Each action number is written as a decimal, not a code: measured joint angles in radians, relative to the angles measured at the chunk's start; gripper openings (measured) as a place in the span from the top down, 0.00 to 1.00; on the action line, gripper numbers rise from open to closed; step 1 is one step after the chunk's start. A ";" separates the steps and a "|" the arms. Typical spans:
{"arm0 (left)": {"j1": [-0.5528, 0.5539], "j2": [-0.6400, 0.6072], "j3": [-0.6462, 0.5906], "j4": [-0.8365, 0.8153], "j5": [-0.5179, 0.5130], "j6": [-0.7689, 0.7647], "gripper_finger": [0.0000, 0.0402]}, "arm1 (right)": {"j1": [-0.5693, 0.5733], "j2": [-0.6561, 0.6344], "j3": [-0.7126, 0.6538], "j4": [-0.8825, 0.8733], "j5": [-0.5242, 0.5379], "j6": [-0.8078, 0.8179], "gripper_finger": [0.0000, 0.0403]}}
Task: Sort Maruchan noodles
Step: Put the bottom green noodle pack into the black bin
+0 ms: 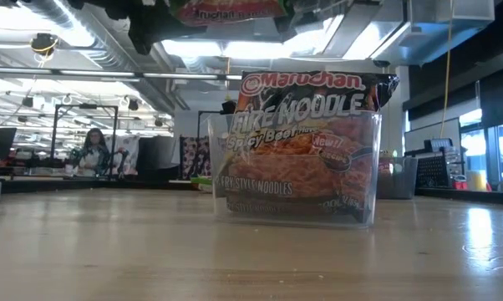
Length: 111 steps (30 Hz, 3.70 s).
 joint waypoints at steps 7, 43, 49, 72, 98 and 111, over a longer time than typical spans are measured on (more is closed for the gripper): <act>-0.001 0.002 0.000 0.048 0.010 0.062 0.48 | -0.008 0.011 0.002 0.027 -0.022 -0.011 0.74; 0.072 0.043 0.003 -0.153 0.046 0.081 0.69 | -0.055 -0.179 0.072 -0.297 -0.010 -0.034 0.26; 0.118 0.087 0.003 -0.183 0.059 0.035 0.69 | -0.106 0.009 0.292 -0.567 -0.077 -0.040 0.26; 0.132 0.092 0.003 -0.180 0.067 0.023 0.64 | -0.137 0.220 0.467 -0.769 -0.152 -0.093 0.68; 0.111 -0.160 0.003 -0.406 0.154 -0.004 0.46 | -0.186 -0.184 0.439 -1.127 0.025 -0.100 0.77; 0.111 -0.159 0.003 -0.408 0.153 -0.004 0.46 | -0.448 -0.558 0.164 -1.261 0.024 -0.121 0.77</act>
